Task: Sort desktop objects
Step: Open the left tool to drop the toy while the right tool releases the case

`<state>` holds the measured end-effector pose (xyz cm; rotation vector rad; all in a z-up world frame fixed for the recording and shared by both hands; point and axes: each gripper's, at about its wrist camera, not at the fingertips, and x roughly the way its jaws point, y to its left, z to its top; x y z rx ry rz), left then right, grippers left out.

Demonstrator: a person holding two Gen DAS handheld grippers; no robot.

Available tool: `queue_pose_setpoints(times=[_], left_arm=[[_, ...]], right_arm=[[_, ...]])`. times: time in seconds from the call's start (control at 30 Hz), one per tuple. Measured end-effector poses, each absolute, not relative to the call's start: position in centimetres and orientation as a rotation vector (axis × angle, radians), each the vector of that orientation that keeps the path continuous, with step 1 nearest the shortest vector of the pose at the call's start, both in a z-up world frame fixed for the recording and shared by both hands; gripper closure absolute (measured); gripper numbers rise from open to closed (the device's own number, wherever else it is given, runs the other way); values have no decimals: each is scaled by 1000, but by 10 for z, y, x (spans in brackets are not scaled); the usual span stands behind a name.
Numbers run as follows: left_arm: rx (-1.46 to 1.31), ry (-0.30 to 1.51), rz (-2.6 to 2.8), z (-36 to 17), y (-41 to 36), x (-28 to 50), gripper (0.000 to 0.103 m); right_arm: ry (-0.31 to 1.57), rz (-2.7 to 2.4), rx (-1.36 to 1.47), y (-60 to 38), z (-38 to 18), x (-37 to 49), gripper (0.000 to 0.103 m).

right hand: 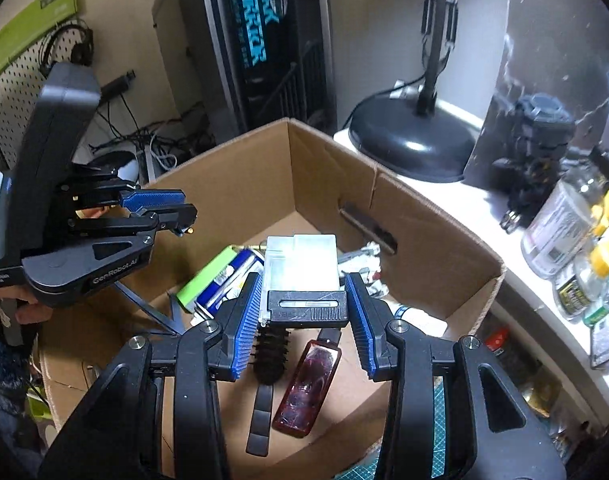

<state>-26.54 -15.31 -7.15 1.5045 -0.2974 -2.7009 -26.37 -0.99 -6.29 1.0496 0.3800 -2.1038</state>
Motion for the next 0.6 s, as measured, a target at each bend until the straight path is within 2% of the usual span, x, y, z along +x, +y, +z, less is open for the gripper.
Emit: queue_pose_setpoints(times=[0.47, 0.5, 0.57, 0.6], left_arm=[[1636, -401, -2629, -84, -135, -271, 88], [1648, -414, -2620, -85, -132, -270, 82], [1646, -431, -2614, -86, -128, -268, 62], [1643, -441, -2614, -85, -126, -266, 57]], right_arm=[[419, -2072, 1127, -5, -72, -256, 63], [414, -2072, 1124, -4, -71, -256, 63], [400, -2072, 1117, -2, -70, -254, 62], [396, -2072, 1113, -1, -69, -253, 62]])
